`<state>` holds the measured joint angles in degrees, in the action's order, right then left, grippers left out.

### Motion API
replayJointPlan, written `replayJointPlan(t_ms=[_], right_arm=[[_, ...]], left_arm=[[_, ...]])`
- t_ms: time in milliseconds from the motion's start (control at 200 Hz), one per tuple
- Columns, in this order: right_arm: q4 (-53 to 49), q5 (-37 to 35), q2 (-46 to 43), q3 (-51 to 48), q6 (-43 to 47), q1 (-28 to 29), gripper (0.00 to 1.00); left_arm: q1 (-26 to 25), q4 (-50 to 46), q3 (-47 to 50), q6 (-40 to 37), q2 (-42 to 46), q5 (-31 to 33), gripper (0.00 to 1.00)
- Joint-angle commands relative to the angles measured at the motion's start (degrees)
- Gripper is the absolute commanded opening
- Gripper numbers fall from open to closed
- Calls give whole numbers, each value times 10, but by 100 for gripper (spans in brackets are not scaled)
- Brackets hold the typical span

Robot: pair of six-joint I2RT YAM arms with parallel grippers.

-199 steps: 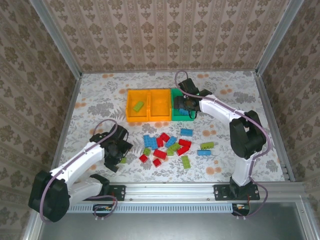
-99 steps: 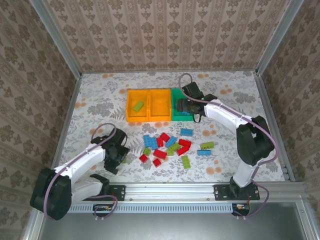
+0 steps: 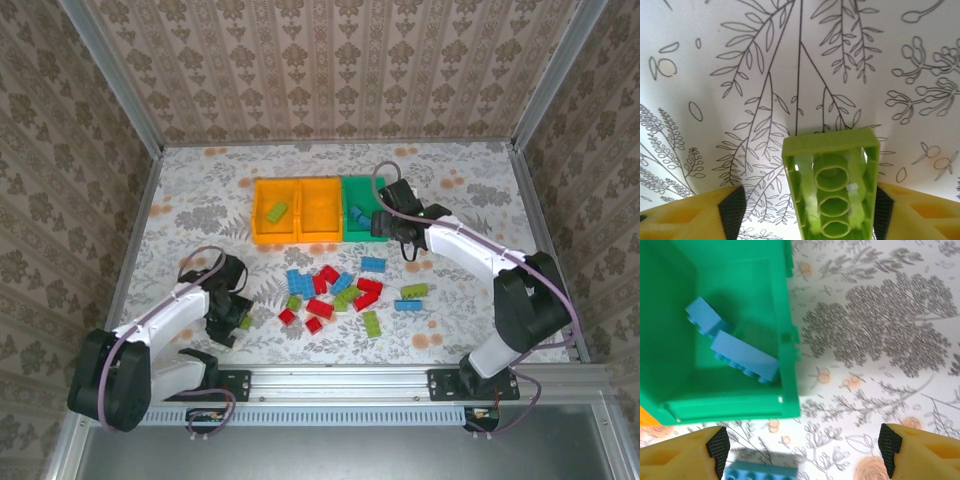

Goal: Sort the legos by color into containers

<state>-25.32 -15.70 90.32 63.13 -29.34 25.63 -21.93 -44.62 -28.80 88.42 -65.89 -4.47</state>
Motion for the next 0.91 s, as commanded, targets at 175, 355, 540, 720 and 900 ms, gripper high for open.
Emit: replayJointPlan(t_ms=[175,355,540,720,900], right_arm=[[-22,-31,-86,-68,-27,-4,84],[-34,-36,-129,-103,-38,-4,85],[-52,-45,-163,-148,-70,-6,86],[-52,-44,-194,-186,-96,-13,87],[-67,-41,-215,-195,-101,-17,88]], left_arm=[[15,149,20,-32,-44,45,54],[15,159,6,-52,-49,60,53],[15,170,-7,-67,-42,75,54],[21,174,-61,-121,-61,77,55],[24,184,-114,-167,-92,71,55]])
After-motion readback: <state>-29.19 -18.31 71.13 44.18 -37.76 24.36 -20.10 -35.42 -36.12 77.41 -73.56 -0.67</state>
